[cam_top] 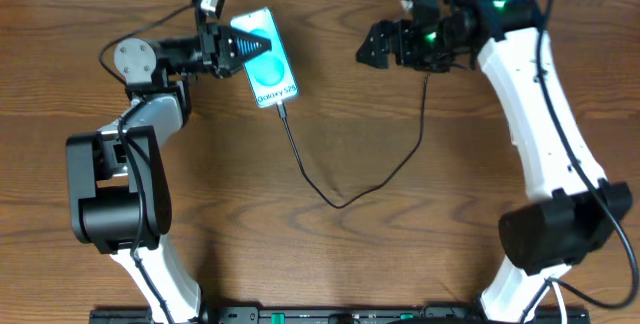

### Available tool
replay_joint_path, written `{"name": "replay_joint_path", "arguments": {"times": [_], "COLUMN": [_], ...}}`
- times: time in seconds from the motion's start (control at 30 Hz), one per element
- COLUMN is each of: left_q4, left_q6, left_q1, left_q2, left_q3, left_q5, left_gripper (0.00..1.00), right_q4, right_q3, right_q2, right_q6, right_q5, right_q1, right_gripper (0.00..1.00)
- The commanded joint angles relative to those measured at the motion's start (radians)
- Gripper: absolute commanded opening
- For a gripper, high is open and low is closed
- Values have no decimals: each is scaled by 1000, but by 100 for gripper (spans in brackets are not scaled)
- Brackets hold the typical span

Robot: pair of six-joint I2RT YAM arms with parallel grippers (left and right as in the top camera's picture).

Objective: Plug charger to phone and switch on socket
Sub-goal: 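Release the plug, move right arm toward power strip, lower phone left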

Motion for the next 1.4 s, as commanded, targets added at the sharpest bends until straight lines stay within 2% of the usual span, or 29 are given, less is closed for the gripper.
{"name": "replay_joint_path", "arguments": {"times": [0.0, 0.37, 0.6, 0.7, 0.9, 1.13, 1.37], "left_q4": [14, -8, -312, -410, -439, -674, -795], "left_q6": [89, 314, 576, 647, 641, 647, 662], "left_q1": [3, 3, 3, 3, 3, 3, 3], "left_q2": [16, 19, 19, 19, 19, 19, 19], "left_q3": [-52, -241, -302, -302, -302, -298, -298], "left_q5": [-16, -16, -16, -16, -38, -226, -364], "left_gripper": [7, 7, 7, 7, 7, 7, 7], "right_q4": [-36, -72, -82, -104, -138, -148, -158], "right_q3": [66, 82, 82, 82, 82, 82, 82], "right_q2": [-78, -241, -353, -386, -404, -404, -404], "right_q6": [-13, 6, 20, 21, 20, 20, 20], "right_q5": [98, 149, 173, 195, 201, 200, 201], "right_q1": [-5, -5, -5, -5, -5, -5, -5], "right_gripper": [99, 99, 99, 99, 99, 99, 99]}}
